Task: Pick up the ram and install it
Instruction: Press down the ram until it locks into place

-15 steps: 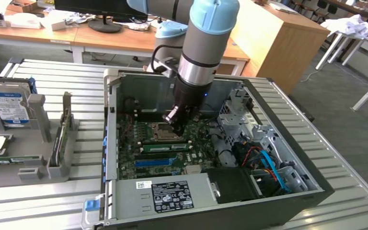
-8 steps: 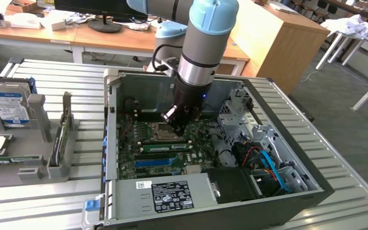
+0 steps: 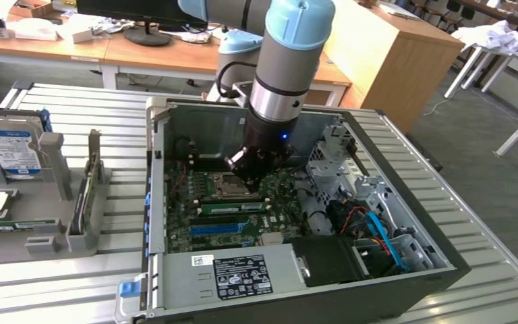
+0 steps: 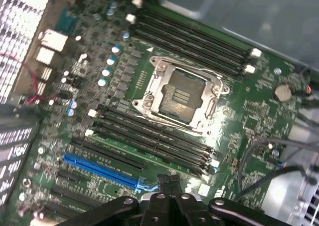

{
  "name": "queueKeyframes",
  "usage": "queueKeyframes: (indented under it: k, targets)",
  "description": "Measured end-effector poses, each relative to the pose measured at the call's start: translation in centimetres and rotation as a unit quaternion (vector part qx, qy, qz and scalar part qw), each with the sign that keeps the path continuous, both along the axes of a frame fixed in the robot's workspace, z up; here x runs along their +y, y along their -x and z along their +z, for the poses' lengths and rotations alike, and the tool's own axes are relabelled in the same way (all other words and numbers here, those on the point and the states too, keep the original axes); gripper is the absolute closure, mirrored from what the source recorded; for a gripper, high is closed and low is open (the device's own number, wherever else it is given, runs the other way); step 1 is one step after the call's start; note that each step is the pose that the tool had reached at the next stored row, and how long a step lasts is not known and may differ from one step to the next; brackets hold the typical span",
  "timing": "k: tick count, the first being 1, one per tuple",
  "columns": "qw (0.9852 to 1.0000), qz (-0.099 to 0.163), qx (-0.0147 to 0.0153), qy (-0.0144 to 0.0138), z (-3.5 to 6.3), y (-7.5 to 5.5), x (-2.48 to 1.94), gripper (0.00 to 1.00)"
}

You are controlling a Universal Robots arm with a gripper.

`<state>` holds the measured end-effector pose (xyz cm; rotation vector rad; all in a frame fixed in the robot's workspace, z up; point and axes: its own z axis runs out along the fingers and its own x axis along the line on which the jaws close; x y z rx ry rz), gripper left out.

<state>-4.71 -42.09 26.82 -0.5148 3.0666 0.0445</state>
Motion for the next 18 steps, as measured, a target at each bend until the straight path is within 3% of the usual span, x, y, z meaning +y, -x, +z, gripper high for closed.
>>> queueKeyframes:
  k: [4,8,9,12,18]
  targets:
    - [0.9993,-0.037,0.0000,0.0000,-0.06,0.00,0.00,0.89]
    - [0.9973,-0.073,0.0000,0.0000,-0.13,0.00,0.00,0.89]
    - [0.9966,-0.082,0.0000,0.0000,-0.14,0.00,0.00,0.89]
    - [0.9922,-0.125,0.0000,-0.0001,-0.22,0.00,0.01,0.89]
    - [0.9918,-0.128,-0.0001,0.0003,-0.22,0.00,0.02,0.89]
